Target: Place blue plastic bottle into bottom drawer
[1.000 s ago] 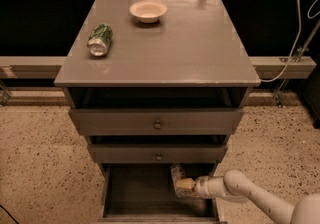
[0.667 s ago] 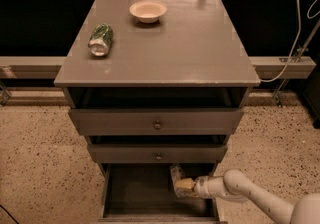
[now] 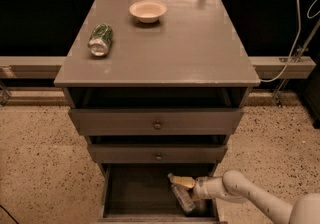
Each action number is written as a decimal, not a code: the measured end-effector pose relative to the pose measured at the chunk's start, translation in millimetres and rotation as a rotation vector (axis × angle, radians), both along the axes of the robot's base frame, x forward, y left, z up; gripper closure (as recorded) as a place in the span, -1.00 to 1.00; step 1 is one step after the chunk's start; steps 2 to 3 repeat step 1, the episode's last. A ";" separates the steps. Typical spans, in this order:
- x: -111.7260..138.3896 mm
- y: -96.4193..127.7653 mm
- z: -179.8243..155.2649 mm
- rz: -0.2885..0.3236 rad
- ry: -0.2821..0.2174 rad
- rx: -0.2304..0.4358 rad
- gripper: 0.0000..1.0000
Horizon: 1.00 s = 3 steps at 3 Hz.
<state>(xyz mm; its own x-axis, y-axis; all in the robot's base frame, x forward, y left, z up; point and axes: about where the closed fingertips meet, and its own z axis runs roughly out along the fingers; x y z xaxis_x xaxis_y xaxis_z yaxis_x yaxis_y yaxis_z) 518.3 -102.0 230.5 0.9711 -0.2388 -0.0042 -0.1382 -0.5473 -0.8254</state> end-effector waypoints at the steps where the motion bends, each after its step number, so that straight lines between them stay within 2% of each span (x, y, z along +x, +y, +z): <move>1: 0.0 0.0 0.0 0.000 0.000 0.000 -1.00; 3: 0.0 0.0 0.0 0.000 0.000 0.000 -1.00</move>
Offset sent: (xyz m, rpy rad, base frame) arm 0.0000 0.0000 0.0000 0.0000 0.0000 0.0000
